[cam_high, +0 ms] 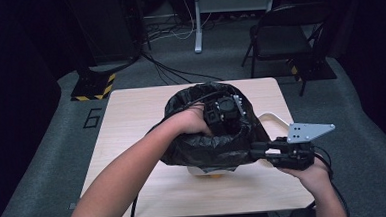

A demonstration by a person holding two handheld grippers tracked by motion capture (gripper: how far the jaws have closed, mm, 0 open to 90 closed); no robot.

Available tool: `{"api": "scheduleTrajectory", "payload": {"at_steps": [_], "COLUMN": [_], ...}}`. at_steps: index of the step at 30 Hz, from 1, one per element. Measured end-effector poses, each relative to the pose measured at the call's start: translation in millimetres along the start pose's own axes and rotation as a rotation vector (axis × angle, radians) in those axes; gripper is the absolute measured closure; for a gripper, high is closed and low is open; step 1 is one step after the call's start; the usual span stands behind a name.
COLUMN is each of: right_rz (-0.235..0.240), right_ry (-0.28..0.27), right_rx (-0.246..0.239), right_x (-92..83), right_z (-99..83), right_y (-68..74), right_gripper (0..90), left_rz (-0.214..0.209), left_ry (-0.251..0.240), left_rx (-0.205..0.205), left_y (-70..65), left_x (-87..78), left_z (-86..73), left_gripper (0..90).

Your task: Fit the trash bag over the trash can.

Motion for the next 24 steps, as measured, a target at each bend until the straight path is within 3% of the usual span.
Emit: {"api": "scheduleTrajectory", "payload": {"at_steps": [4,6,9,12,15,16,18,24], "right_rz": [-0.002,-0.006,-0.009,-0.011,-0.013,-0.013,-0.016,-0.024], "right_ry": [-0.016,-0.022,-0.027,-0.028,-0.03,-0.03,-0.031,-0.031], "right_rx": [-0.003,-0.002,-0.002,-0.003,-0.007,-0.004,-0.007,-0.002], "right_x": [-4.9,-6.6,-8.0,-8.1,-7.9,-7.8,-7.8,-8.6], "right_z": [4.6,5.9,6.9,7.1,8.4,9.0,9.3,9.2], "right_y": [1.6,1.3,0.9,1.5,1.9,2.5,2.6,0.3], "right_gripper": [70.3,70.0,69.1,68.6,66.5,65.7,64.4,63.8], "left_rz": [0.073,0.107,0.156,0.205,0.241,0.234,0.214,0.228], "left_ry": [-0.037,-0.075,-0.116,-0.123,-0.129,-0.134,-0.131,-0.108], "left_rx": [0.044,0.044,0.016,-0.034,-0.119,-0.134,-0.138,-0.154], "left_y": [0.1,2.1,8.9,19.1,32.4,34.4,38.3,48.7], "left_x": [-27.7,-44.0,-65.3,-77.4,-78.8,-77.8,-72.9,-62.0], "left_z": [6.3,7.9,4.1,-7.0,-20.7,-23.4,-30.4,-40.1], "left_gripper": [44.4,44.5,44.2,43.6,41.5,41.9,43.4,44.5]}}
Point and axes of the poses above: each handheld gripper's, and its own axes: x roughly forward along the jaws, z roughly out of its top, y roughly to its left, the point moved 7 cm from there along x, roughly forward along the jaws, and after that the axes turned 9 degrees about -y, right-handed, at the moved point
